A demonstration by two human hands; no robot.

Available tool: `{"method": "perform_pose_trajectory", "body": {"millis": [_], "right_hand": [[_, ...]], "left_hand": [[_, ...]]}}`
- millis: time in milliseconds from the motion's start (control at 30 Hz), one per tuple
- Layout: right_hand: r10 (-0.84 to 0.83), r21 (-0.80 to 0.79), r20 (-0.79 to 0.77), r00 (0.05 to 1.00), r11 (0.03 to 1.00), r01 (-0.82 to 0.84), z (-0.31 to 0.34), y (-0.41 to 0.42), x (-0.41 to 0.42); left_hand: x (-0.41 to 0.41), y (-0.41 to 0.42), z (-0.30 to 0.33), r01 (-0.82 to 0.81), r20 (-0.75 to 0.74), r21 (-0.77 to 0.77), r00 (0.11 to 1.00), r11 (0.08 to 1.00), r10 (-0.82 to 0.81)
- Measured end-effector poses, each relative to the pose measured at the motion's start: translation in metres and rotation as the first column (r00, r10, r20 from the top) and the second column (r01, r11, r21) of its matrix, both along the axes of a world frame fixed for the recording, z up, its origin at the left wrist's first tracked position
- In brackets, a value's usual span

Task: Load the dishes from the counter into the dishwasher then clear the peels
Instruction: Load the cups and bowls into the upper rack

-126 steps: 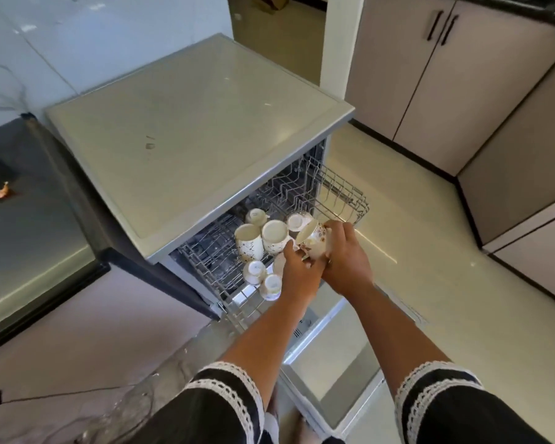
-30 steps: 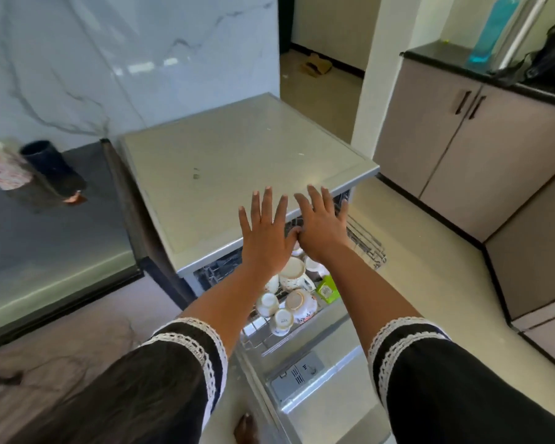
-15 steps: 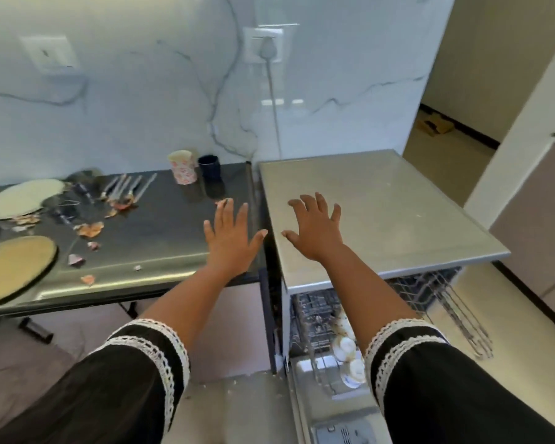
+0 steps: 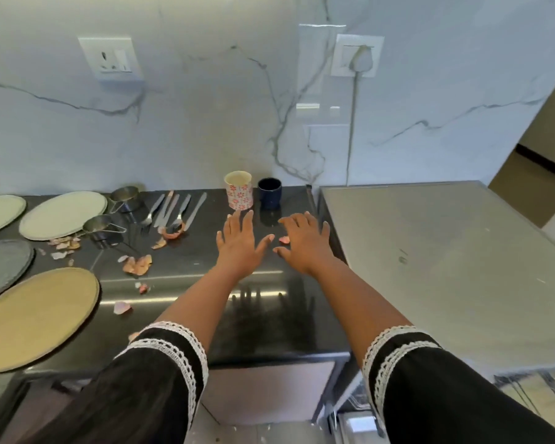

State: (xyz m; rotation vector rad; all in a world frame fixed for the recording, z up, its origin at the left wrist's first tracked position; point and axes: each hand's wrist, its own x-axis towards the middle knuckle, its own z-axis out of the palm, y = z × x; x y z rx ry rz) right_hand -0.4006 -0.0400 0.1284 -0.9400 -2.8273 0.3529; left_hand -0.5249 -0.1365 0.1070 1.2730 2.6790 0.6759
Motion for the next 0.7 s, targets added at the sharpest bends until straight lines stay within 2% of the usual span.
{"method": "perform_pose_trajectory", "body": {"millis": [200, 333, 533, 700], "right_hand": [[-0.008, -0.037, -0.018, 1.0, 0.999, 0.008, -0.008, 0.027, -0.081], [-0.026, -0.117, -0.037, 0.999, 0.993, 0.021, -0.019, 0.045, -0.128], [-0.035, -0.297, -0.115, 0.993, 0.955, -0.001, -0.036, 0.064, -0.184], [-0.065, -0.349, -0.139, 0.988, 0.937, 0.012, -0.048, 0.073, -0.216]], "left_hand": [[-0.087, 0.033, -0.007, -0.06, 0.097, 0.034, 0.994, 0.998, 0.057], [-0.129, 0.053, -0.02, -0.083, 0.195, 0.052, 0.978, 0.995, 0.071], [-0.175, 0.081, -0.046, -0.024, 0.337, 0.153, 0.941, 0.988, -0.029], [-0.204, 0.103, -0.052, -0.052, 0.404, 0.265, 0.912, 0.963, -0.062]]}}
